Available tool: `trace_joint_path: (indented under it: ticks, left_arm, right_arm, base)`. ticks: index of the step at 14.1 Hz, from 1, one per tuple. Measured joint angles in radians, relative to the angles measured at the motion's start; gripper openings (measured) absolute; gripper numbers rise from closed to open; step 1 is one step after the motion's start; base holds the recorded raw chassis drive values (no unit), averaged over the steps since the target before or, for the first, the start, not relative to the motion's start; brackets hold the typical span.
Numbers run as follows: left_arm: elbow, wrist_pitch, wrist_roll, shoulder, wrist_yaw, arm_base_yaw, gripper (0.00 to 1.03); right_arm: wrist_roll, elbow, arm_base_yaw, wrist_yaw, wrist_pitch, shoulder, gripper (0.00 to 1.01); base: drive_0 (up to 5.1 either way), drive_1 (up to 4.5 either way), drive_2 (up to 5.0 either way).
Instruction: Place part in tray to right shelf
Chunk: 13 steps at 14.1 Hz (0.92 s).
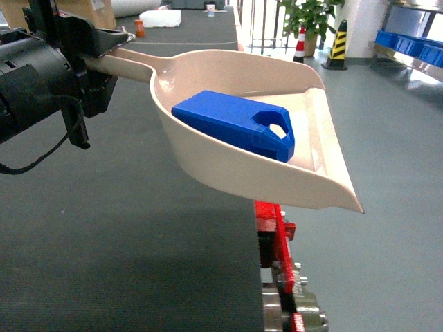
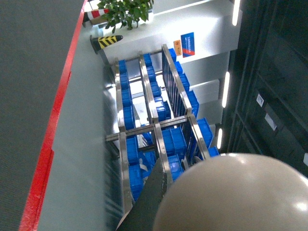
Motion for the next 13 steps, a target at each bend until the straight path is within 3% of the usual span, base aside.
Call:
trace_joint_path:
  ticks: [13]
  left_arm:
    - [0.000,0.001,-0.002,0.000,0.000,0.001,0.13]
  right_arm:
    - [0.000,0.000,0.000,0.000,0.000,0.000,0.98]
  base:
    - [5.0,-2.37,-2.4]
